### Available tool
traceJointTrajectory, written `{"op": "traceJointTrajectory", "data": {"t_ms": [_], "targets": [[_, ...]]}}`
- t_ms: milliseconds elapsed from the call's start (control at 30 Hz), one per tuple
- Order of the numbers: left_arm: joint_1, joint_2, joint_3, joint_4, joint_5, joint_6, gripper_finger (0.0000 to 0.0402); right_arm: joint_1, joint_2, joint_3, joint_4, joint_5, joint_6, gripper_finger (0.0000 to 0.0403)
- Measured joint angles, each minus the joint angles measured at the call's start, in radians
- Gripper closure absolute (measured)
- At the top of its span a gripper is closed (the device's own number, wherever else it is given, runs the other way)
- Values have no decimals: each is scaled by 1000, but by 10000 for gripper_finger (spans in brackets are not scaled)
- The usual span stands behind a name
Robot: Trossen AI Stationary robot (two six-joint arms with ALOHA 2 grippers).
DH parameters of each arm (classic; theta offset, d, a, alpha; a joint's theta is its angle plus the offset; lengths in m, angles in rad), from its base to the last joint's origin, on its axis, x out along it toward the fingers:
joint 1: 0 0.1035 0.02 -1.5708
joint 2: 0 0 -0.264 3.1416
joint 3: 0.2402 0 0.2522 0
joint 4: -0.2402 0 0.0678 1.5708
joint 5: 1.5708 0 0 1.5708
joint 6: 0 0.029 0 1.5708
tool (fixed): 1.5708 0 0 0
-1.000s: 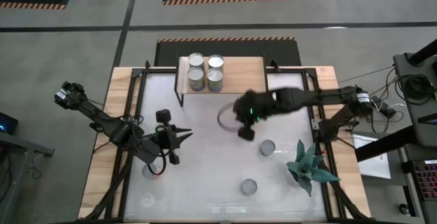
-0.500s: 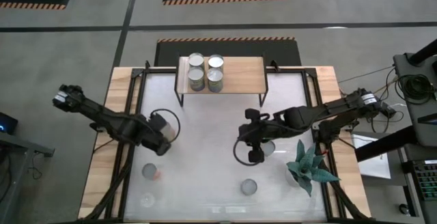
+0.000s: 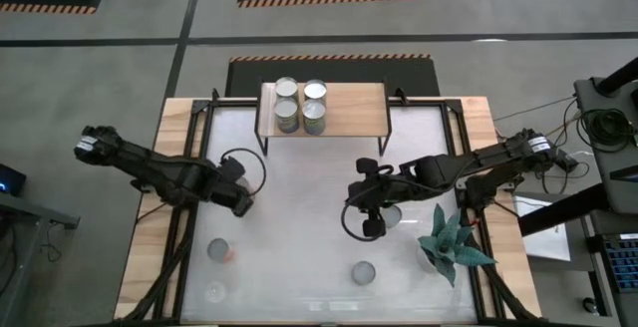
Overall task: Pick and place cans onto a shelf
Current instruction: Put the canned pineapple on the shelf
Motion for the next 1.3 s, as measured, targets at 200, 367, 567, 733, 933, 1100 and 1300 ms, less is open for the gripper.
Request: {"op": "traceJointTrajectory", "data": {"t_ms": [200,367,567,733,933,1100,1300], "targets": [[100,0,-3,1,21,90,271,0,0,0,-15,-2,2,394],[131,0,-10,2,31,89,154,3,0,0,-37,-3,8,394],[132,0,-69,104,76,77,67,13,0,-5,-63,-3,18,394],[133,0,-141,137,63,27,57,20,0,-9,-64,-3,18,394],[134,0,-165,145,37,8,60,20,0,-13,-64,-3,23,394],[133,1,-164,161,32,22,60,20,0,-14,-63,-3,23,394],[133,6,-164,162,28,26,61,19,0,-17,-63,-3,33,394]]}}
